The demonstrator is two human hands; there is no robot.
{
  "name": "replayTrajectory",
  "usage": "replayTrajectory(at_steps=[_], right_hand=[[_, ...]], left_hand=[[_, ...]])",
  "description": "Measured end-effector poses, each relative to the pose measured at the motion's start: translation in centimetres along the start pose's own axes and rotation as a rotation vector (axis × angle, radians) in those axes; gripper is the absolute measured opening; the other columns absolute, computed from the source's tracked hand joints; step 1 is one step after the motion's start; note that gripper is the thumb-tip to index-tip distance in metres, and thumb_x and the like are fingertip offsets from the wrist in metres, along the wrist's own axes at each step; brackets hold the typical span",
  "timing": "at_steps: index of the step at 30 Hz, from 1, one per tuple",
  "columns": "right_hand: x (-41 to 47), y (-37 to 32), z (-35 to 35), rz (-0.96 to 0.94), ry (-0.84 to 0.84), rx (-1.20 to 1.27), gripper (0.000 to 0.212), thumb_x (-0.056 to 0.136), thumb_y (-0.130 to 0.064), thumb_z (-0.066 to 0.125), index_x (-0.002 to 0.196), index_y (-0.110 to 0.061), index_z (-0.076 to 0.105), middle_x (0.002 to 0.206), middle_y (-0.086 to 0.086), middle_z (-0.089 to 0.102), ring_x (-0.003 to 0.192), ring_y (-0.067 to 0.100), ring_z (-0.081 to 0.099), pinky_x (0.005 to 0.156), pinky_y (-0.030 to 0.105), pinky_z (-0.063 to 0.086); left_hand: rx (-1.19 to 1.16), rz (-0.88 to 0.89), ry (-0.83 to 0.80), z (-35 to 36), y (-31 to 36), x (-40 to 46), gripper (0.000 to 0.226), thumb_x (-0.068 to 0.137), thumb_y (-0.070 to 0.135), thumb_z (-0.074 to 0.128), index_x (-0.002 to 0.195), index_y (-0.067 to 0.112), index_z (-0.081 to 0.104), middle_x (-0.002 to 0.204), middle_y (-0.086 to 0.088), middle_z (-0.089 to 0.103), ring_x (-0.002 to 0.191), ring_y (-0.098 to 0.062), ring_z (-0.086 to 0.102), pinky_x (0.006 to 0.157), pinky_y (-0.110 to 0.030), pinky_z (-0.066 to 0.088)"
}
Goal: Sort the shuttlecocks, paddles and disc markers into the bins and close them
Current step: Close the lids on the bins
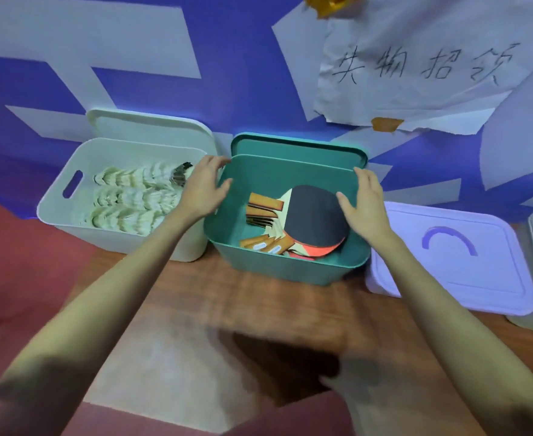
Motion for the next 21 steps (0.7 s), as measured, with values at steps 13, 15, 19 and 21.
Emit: replayTrajectory(at_steps=[13, 15, 19, 21], right_hand=[[9.4, 0.8, 0.8, 0.187, 0.026, -0.09, 0.047, 0.094, -0.031, 0.054, 0.131, -0.003, 0.043, 0.131, 0.024, 0.036, 0.122, 0.042, 0.037, 0.103, 0.047, 0.033], [9.7, 1.3, 0.6, 0.193, 0.049, -0.14, 0.045, 0.095, -0.039, 0.051, 0.126, -0.006, 0.047, 0.123, 0.025, 0.039, 0.117, 0.042, 0.038, 0.1, 0.048, 0.033], [10.0, 2.8, 0.8, 0.102, -0.118, -0.305, 0.048, 0.096, -0.053, 0.031, 0.103, -0.012, 0.057, 0.098, 0.024, 0.048, 0.103, 0.04, 0.042, 0.086, 0.046, 0.035], [10.1, 2.8, 1.0, 0.022, -0.211, -0.238, 0.038, 0.1, -0.044, 0.032, 0.089, -0.016, 0.054, 0.09, 0.018, 0.053, 0.096, 0.038, 0.047, 0.078, 0.042, 0.035]], left_hand=[[0.074, 0.081, -0.163, 1.7, -3.0, 11.6, 0.042, 0.097, 0.025, 0.053, 0.133, 0.005, 0.051, 0.129, -0.017, 0.055, 0.121, -0.031, 0.05, 0.101, -0.035, 0.036], [0.056, 0.098, -0.156, 2.4, -3.1, 11.6, 0.04, 0.098, 0.028, 0.049, 0.131, 0.006, 0.053, 0.123, -0.016, 0.055, 0.115, -0.029, 0.052, 0.097, -0.034, 0.038], [0.087, 0.171, -0.212, 3.3, -3.7, 11.7, 0.036, 0.102, 0.03, 0.041, 0.126, 0.01, 0.059, 0.106, -0.017, 0.057, 0.102, -0.031, 0.05, 0.087, -0.036, 0.037], [0.033, 0.202, -0.275, 3.6, -3.5, 11.7, 0.035, 0.104, 0.026, 0.037, 0.122, 0.008, 0.061, 0.11, -0.016, 0.062, 0.105, -0.029, 0.053, 0.088, -0.035, 0.037]])
Point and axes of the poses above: each hand's wrist, its own x-axis towards the middle knuckle, its own z-axis out of the palm, y = z × x, the point moved 2 cm from there along x, towards the middle knuckle
